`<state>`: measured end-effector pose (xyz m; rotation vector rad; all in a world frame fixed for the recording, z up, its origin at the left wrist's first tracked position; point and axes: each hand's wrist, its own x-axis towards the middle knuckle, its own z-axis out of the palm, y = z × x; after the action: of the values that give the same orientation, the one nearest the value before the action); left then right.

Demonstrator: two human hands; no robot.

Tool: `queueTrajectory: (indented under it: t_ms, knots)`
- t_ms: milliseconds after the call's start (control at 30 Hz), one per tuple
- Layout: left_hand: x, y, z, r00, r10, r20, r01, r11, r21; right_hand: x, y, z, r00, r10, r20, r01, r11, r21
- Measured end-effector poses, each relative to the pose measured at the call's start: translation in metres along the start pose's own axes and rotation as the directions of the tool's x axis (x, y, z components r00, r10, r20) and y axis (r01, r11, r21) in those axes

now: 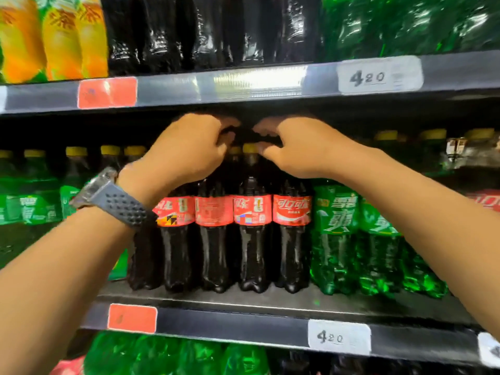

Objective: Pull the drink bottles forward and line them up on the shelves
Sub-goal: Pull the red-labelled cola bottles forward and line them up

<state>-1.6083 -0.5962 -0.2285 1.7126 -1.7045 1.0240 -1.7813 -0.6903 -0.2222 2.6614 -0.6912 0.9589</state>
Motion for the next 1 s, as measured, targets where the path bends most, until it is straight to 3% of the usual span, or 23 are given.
queueTrajectory:
  t_ms: [100,233,367,500,633,733,900,1000]
  knots:
    - [-0.006,-0.034,-0.004,0.993,-0.037,0.115,0.039,0.999,-0.016,0.020,-0.016,0.015,0.996,0.075,0.053,-0.072,0.995,-0.072]
    - [-0.008,-0.056,-0.001,0.969,0.030,0.247,0.036,0.965,-0.259,0.038,-0.033,0.018,0.974,0.219,0.053,-0.201,0.952,-0.232]
    - [-0.002,-0.062,0.005,0.960,0.139,0.241,-0.072,0.960,-0.270,0.039,-0.041,0.013,0.942,0.322,0.097,-0.279,0.909,-0.309]
    - [0.007,-0.058,0.012,0.959,0.222,0.178,-0.160,0.938,-0.307,0.034,-0.045,0.008,0.938,0.319,0.136,-0.270,0.919,-0.288]
    - [0.014,-0.050,0.017,0.972,0.153,0.177,-0.093,0.947,-0.306,0.028,-0.039,0.004,0.950,0.283,0.129,-0.266,0.955,-0.135]
    - [0.016,-0.046,0.018,0.982,0.096,0.164,-0.042,0.951,-0.305,0.028,-0.035,0.009,0.960,0.263,0.096,-0.242,0.952,-0.187]
    - [0.008,-0.059,0.001,0.947,0.135,0.290,-0.019,0.929,-0.370,0.031,-0.033,0.010,0.968,0.224,0.110,-0.203,0.963,-0.175]
    - [0.008,-0.054,-0.001,0.949,0.116,0.294,0.000,0.930,-0.367,0.029,-0.032,0.005,0.967,0.210,0.147,-0.195,0.975,-0.110]
